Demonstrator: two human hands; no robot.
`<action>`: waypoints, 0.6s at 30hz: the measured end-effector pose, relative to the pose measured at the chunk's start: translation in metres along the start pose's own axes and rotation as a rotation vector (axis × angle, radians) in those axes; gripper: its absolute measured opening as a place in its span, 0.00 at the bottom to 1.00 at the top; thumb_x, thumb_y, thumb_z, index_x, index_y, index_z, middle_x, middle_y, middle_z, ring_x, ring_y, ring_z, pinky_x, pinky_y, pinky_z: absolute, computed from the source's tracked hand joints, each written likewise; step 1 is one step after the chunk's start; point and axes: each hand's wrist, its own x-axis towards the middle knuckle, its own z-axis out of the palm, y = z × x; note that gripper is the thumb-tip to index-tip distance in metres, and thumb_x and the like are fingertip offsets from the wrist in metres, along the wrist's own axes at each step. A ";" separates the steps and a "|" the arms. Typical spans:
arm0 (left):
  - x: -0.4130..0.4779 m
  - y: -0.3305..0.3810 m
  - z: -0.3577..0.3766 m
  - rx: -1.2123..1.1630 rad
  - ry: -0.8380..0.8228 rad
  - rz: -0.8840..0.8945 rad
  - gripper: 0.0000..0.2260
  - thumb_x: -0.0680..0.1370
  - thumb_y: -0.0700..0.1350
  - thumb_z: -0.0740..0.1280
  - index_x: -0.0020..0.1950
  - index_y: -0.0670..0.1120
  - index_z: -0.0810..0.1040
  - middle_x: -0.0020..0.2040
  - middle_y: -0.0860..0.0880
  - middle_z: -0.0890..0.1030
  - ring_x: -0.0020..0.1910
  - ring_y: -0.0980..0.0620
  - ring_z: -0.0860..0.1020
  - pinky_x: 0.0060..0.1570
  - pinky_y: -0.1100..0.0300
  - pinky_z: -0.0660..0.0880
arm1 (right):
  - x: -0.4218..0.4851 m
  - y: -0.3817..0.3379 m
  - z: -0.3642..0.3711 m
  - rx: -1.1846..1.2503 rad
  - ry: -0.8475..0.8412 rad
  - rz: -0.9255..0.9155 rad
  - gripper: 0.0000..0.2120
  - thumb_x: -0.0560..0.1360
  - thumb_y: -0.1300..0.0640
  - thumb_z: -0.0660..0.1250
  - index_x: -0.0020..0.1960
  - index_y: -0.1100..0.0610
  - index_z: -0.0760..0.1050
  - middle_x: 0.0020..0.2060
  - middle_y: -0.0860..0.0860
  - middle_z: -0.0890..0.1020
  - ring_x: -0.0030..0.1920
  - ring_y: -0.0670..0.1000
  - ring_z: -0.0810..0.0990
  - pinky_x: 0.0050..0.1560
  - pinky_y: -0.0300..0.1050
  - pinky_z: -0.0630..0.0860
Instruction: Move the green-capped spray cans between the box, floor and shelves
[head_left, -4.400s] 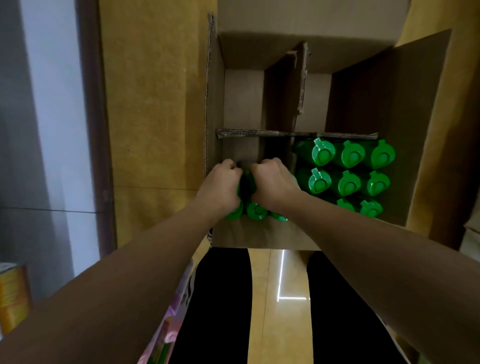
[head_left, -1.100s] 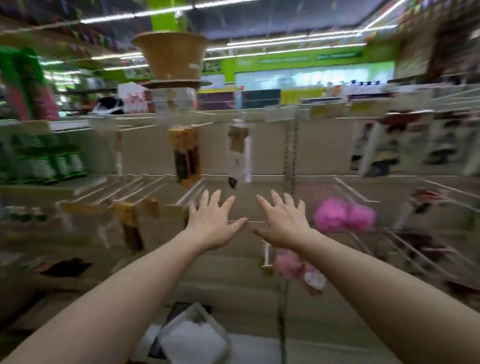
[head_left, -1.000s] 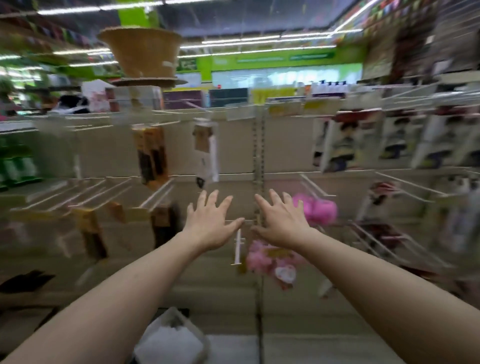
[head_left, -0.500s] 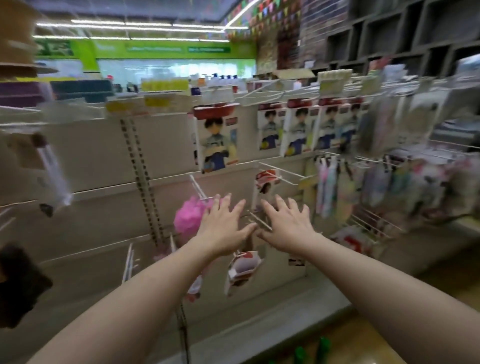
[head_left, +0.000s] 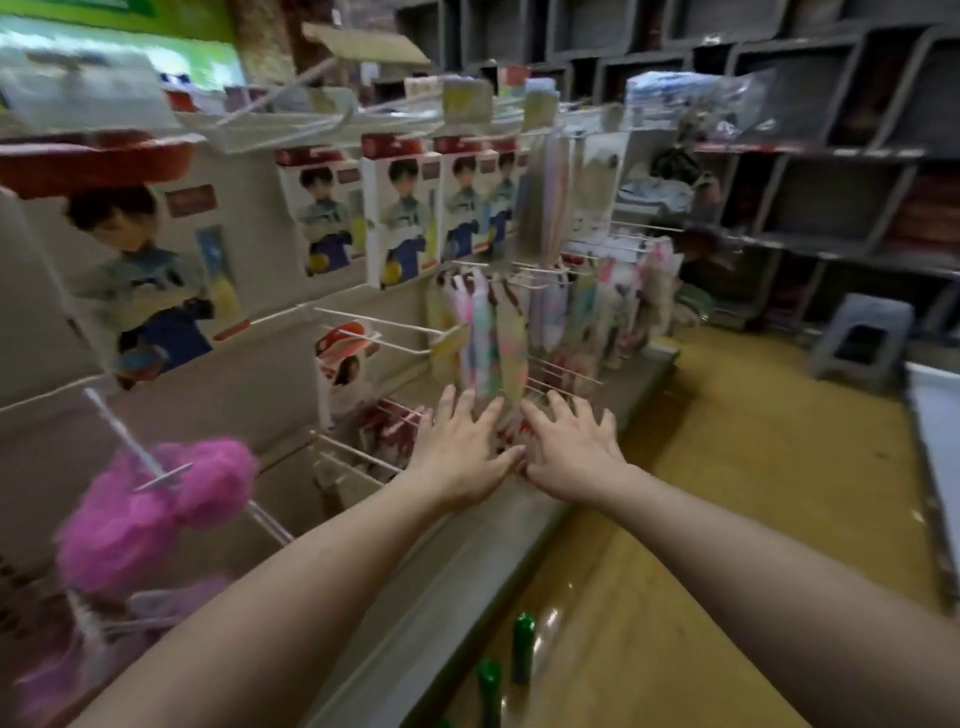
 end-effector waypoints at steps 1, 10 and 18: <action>0.007 0.001 0.007 -0.003 -0.016 0.024 0.35 0.79 0.70 0.54 0.82 0.57 0.51 0.83 0.46 0.49 0.81 0.43 0.44 0.78 0.42 0.48 | 0.001 0.005 0.005 -0.007 -0.016 0.025 0.37 0.78 0.35 0.59 0.81 0.44 0.48 0.81 0.56 0.52 0.79 0.64 0.50 0.74 0.70 0.49; 0.048 0.016 0.053 -0.042 -0.103 0.106 0.35 0.79 0.70 0.52 0.82 0.56 0.50 0.83 0.48 0.47 0.81 0.45 0.42 0.79 0.42 0.46 | 0.016 0.043 0.031 0.004 -0.077 0.188 0.40 0.77 0.33 0.60 0.82 0.44 0.48 0.81 0.55 0.52 0.79 0.63 0.50 0.76 0.70 0.49; 0.095 0.036 0.089 -0.043 -0.148 0.098 0.36 0.79 0.71 0.51 0.82 0.56 0.49 0.83 0.48 0.46 0.81 0.44 0.43 0.79 0.40 0.46 | 0.052 0.094 0.054 0.027 -0.106 0.214 0.43 0.76 0.31 0.62 0.82 0.45 0.47 0.81 0.55 0.51 0.80 0.63 0.49 0.76 0.70 0.48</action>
